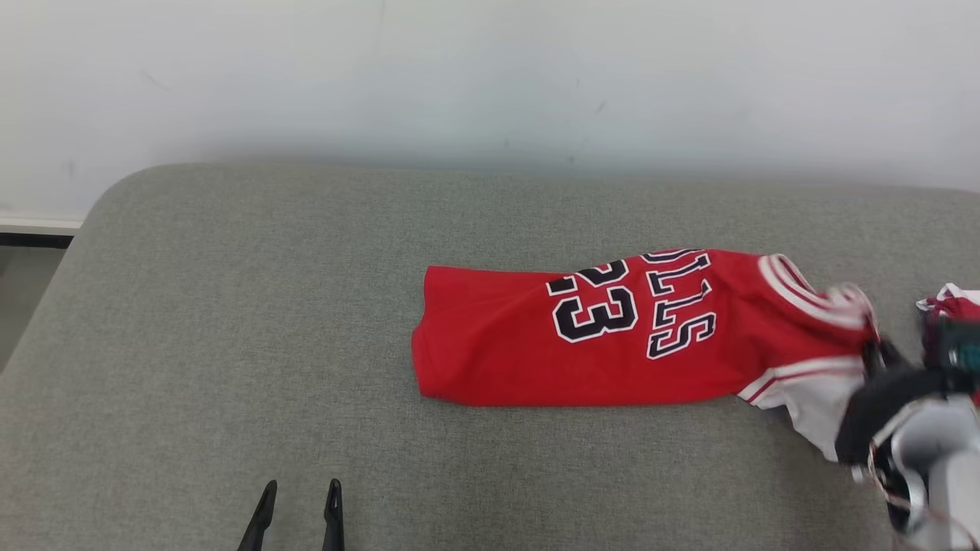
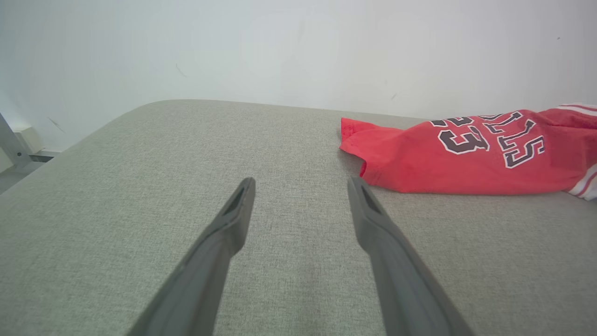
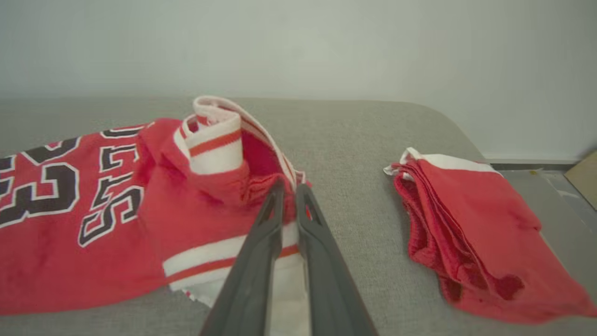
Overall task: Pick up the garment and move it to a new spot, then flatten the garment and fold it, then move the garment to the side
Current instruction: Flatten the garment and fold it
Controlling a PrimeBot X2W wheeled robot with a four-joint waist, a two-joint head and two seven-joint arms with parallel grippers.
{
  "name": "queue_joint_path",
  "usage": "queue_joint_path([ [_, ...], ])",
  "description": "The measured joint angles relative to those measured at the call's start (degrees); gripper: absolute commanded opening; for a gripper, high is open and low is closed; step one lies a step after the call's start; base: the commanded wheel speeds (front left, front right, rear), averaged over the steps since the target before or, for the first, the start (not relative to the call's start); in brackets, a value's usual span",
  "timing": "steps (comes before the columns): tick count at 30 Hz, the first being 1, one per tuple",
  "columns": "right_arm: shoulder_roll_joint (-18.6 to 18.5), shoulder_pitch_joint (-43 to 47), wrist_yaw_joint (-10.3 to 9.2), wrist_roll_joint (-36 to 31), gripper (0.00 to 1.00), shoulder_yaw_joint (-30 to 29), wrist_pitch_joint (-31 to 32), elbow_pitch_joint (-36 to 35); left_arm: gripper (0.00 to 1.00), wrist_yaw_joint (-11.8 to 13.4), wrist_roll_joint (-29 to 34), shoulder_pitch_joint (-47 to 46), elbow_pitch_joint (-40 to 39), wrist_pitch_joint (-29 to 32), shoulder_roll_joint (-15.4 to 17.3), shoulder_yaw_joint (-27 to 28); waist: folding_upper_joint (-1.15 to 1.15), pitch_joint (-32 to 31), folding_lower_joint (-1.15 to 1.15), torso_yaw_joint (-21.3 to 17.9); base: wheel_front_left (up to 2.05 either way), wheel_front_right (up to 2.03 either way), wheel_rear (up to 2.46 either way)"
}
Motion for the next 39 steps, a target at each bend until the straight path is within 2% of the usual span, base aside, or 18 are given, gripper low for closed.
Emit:
queue_joint_path([
  [1, 0.6, 1.7, 0.00, -0.3, 1.00, -1.3, 1.5, -0.8, 1.00, 0.0, 0.0, 0.0, 0.0, 0.0, 0.0, 0.0, 0.00, -0.1, 0.00, 0.1, 0.00, 0.00, 0.00],
  [5, 4.6, 9.1, 0.00, -1.7, 1.00, -5.1, 7.2, -6.2, 1.00, 0.2, 0.2, 0.1, 0.0, 0.0, 0.0, 0.3, 0.00, -0.3, 0.00, 0.3, 0.00, 0.00, 0.00],
  [11, 6.9, 14.3, 0.00, -2.4, 1.00, -9.1, 14.6, -15.8, 1.00, 0.3, 0.3, 0.2, -0.1, 0.0, 0.0, 0.6, 0.00, -0.2, 0.00, -0.4, 0.00, 0.00, 0.00],
  [15, 7.5, 12.7, -0.01, -0.5, 1.00, -8.9, 15.5, -22.7, 1.00, 0.3, 0.3, 0.2, -0.1, 0.0, 0.0, 0.6, 0.00, -0.3, 0.00, -1.0, 0.00, 0.00, 0.00],
  [18, 7.8, 9.0, 0.00, 0.5, 1.00, -7.3, 16.9, -24.1, 1.00, 0.2, 0.3, 0.1, -0.1, 0.0, 0.0, 0.4, 0.00, -0.2, 0.00, -1.5, 0.00, 0.00, 0.00],
  [22, 7.7, 2.7, 0.00, 0.7, 1.00, -4.6, 19.7, -21.3, 1.00, 0.0, 0.3, -0.2, -0.1, 0.0, 0.0, 0.0, 0.00, 0.2, 0.00, -1.5, 0.00, 0.00, 0.00],
  [28, 7.0, -5.3, 0.00, 1.6, 1.00, -3.1, 23.9, -10.6, 1.00, -0.4, 0.3, -1.2, 0.3, 0.0, 0.0, -0.8, 0.00, 1.0, 0.00, 0.3, 0.00, 0.00, 0.00],
  [38, 6.0, -11.6, -0.01, 0.5, 1.00, -4.7, 21.6, 3.4, 1.00, -0.4, 0.3, -1.7, 0.3, 0.0, 0.0, -0.9, 0.00, 2.8, 0.01, 4.6, 0.00, 0.00, 0.00],
  [39, 6.0, -12.0, -0.01, 0.7, 0.95, -4.2, 21.3, 4.3, 1.00, -0.4, 0.3, -1.7, 0.3, 0.0, 0.0, -0.9, 0.00, 3.0, 0.00, 4.8, 0.00, 0.00, 0.00],
])
